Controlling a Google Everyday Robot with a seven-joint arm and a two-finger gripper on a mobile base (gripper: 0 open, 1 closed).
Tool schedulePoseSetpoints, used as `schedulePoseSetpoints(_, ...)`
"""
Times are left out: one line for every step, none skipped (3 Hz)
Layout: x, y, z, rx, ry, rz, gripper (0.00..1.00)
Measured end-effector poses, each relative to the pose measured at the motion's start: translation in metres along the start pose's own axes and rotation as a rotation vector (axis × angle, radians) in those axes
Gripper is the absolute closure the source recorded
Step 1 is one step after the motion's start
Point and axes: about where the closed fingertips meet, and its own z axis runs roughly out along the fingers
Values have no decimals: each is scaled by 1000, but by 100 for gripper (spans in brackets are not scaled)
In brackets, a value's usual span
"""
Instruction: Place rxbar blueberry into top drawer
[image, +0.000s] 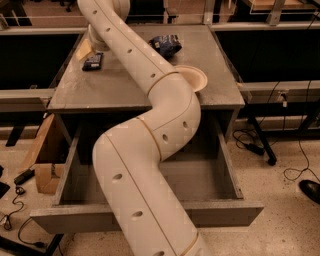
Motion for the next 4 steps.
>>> schedulePoseSetpoints(8, -3, 18, 36, 19, -6, 0)
schedulePoseSetpoints(9, -2, 31, 49, 19, -15, 0)
schedulePoseSetpoints(6, 7, 38, 44, 5, -38, 4)
schedulePoseSetpoints(0, 19, 39, 32, -9, -69, 27)
